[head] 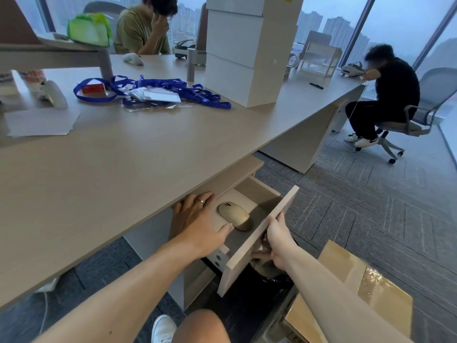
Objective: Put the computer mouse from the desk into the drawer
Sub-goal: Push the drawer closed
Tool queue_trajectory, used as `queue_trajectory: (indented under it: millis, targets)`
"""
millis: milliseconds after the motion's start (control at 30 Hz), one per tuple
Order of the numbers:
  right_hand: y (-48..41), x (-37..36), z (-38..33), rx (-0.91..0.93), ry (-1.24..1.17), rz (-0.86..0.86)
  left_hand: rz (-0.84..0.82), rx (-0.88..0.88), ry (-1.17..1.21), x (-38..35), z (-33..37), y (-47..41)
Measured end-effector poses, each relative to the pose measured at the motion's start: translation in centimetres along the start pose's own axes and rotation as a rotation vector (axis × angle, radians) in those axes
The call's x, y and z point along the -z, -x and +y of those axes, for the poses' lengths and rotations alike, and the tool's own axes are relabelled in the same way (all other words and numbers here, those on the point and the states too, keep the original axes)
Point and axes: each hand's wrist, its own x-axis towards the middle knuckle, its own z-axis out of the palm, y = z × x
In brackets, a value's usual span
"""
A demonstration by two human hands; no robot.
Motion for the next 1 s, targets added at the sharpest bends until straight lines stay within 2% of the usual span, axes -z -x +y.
queue_trajectory:
  millis: [433,667,1000]
  targets:
    - [-1.3,-6.9,-1.8,0.034,-0.151,-0.142,-0.044,-0.052,0.062,-0.1,-1.4,-0.4]
    - [-3.4,-9.9,-2.6,0.016,-0.261,-0.203,0.021,-0.084,0.102,-0.4,-2.0,-0.4]
    - [-3.3,-10.8,-3.6,-0.014,-0.252,-0.194,0.028,-0.116,0.010,-0.5,-2.1,-0.5]
